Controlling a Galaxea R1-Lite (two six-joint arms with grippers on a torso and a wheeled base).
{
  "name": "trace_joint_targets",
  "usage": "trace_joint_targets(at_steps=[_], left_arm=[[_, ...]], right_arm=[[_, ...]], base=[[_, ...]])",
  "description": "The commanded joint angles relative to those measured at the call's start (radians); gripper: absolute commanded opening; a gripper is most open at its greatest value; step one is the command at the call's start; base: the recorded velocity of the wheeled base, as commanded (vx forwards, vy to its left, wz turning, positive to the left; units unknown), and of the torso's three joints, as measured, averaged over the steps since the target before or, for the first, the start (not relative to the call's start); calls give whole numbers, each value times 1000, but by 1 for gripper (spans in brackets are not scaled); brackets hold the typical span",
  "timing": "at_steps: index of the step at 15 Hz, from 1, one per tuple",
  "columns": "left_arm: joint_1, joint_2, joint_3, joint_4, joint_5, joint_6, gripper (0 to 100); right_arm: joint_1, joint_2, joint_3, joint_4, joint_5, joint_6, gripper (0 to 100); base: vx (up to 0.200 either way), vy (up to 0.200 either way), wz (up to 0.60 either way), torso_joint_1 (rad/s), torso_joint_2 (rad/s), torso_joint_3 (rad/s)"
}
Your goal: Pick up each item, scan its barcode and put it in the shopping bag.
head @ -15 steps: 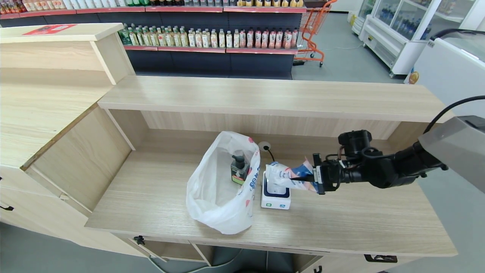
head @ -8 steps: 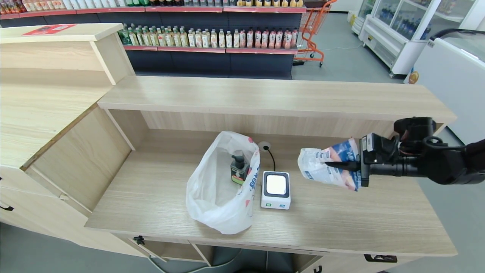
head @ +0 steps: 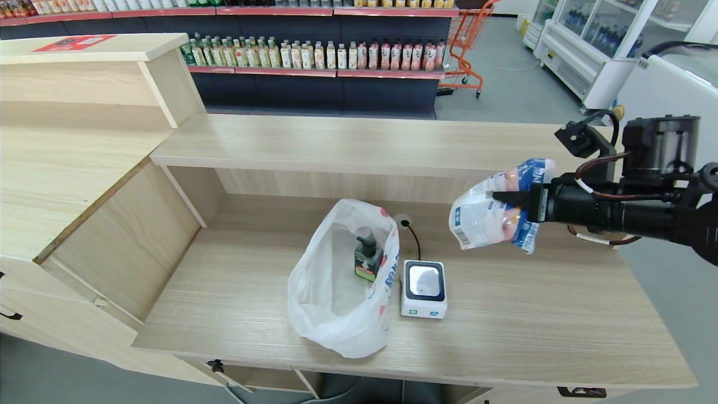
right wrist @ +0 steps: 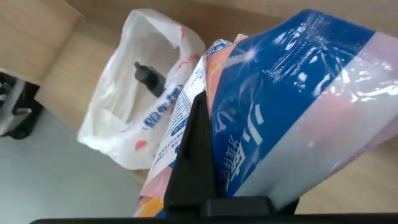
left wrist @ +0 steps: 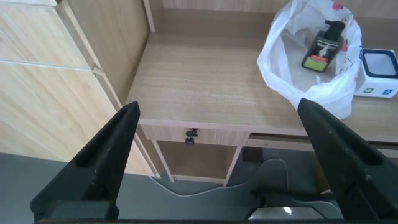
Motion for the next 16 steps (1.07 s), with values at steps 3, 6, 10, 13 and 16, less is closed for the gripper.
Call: trace_joint_targets(at_steps=[3, 6, 10, 13, 16], left_arm=[[1, 0, 0, 0, 0, 2, 100], [1, 0, 0, 0, 0, 2, 100], [1, 0, 0, 0, 0, 2, 100], [1, 0, 0, 0, 0, 2, 100], [1, 0, 0, 0, 0, 2, 100]], right_arm=[[178, 1, -55, 122, -117, 262, 0], [244, 66, -55, 169, -159, 285, 0], [315, 233, -77, 166, -226, 302, 0], [343, 351, -141, 166, -307, 305, 0], [372, 434, -244, 162, -314, 345, 0]], base=[[0, 200, 0, -10, -2, 2], [0, 67, 0, -1, 2, 1], [0, 0, 0, 0, 0, 0], [0, 0, 0, 0, 0, 0], [0, 0, 0, 0, 0, 0]])
